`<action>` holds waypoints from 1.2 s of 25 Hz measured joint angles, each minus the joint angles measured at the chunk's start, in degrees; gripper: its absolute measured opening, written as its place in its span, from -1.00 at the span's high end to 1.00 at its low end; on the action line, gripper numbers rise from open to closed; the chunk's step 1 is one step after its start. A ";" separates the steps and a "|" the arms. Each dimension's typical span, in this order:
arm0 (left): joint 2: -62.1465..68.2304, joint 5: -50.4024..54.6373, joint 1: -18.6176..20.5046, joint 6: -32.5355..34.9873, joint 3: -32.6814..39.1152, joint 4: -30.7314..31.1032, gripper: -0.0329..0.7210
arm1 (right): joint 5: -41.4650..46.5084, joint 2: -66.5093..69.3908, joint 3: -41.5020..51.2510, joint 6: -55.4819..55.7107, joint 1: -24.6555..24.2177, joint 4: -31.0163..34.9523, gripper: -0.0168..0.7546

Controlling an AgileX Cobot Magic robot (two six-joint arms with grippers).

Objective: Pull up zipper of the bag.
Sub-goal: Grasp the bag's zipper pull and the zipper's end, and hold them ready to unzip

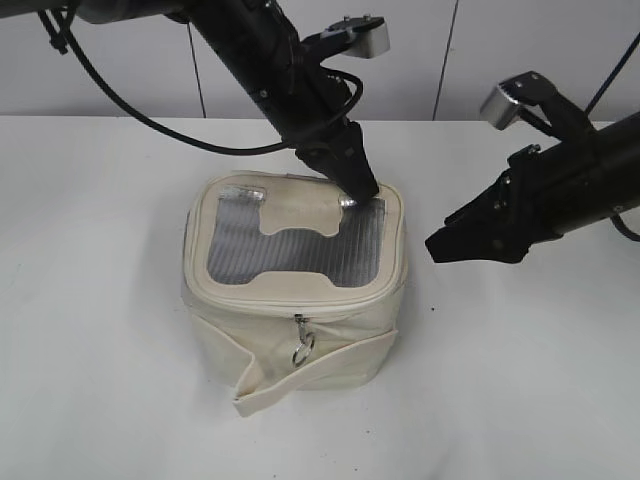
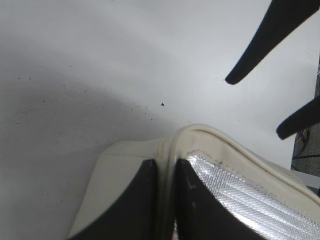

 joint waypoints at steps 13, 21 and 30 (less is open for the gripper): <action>-0.06 0.05 0.00 0.00 0.01 0.04 0.71 | -11.16 2.85 3.16 -11.24 5.86 7.99 -0.16; -0.06 0.05 0.00 0.00 0.01 0.06 0.71 | -13.22 5.11 3.16 -21.87 5.90 18.75 -0.16; -0.06 0.05 0.00 0.00 0.01 0.11 0.71 | -14.10 10.16 -0.60 -23.25 5.90 21.51 0.16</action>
